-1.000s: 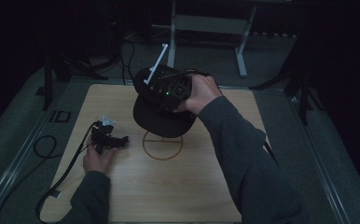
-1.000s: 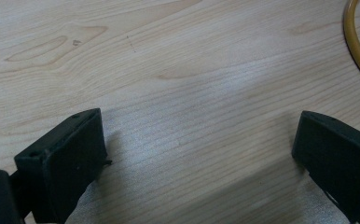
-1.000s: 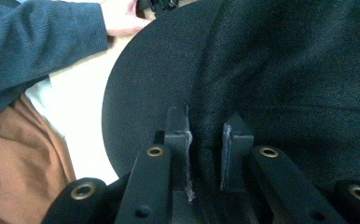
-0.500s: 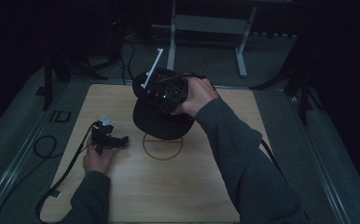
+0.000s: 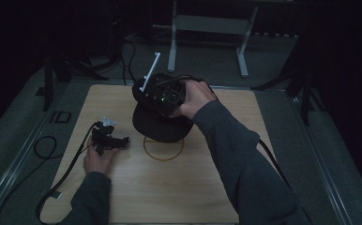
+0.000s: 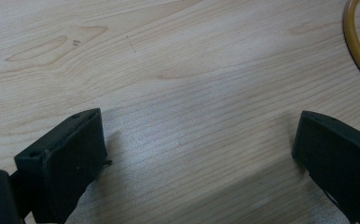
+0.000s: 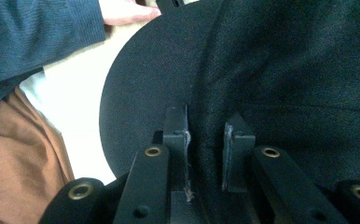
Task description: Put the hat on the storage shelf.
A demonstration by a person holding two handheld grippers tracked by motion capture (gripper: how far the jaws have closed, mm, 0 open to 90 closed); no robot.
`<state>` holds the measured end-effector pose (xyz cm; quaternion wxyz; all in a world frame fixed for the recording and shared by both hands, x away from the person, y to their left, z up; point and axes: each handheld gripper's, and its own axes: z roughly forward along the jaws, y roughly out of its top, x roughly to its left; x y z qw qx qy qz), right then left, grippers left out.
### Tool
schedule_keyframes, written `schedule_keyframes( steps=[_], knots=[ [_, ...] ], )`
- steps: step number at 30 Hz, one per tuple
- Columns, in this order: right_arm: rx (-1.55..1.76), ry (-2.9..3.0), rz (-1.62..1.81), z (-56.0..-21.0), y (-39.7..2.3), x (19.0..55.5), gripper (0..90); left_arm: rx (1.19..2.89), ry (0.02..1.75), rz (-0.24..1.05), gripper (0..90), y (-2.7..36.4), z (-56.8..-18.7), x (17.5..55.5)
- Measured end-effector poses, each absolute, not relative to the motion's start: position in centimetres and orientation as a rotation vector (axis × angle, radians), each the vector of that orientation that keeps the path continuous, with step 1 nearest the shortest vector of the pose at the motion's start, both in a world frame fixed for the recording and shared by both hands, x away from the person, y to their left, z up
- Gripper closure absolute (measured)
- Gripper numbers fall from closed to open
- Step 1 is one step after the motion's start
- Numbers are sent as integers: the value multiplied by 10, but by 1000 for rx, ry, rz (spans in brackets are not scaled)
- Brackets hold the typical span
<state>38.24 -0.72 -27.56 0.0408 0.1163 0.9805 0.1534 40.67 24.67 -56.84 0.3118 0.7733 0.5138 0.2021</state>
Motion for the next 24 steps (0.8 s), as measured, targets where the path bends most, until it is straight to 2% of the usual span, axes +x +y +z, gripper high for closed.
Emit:
schedule_keyframes(
  steps=[24],
  knots=[
    [365,3040,433,-290,2,387,711,2041,1356,533,23,247,-568,407]
  ],
)
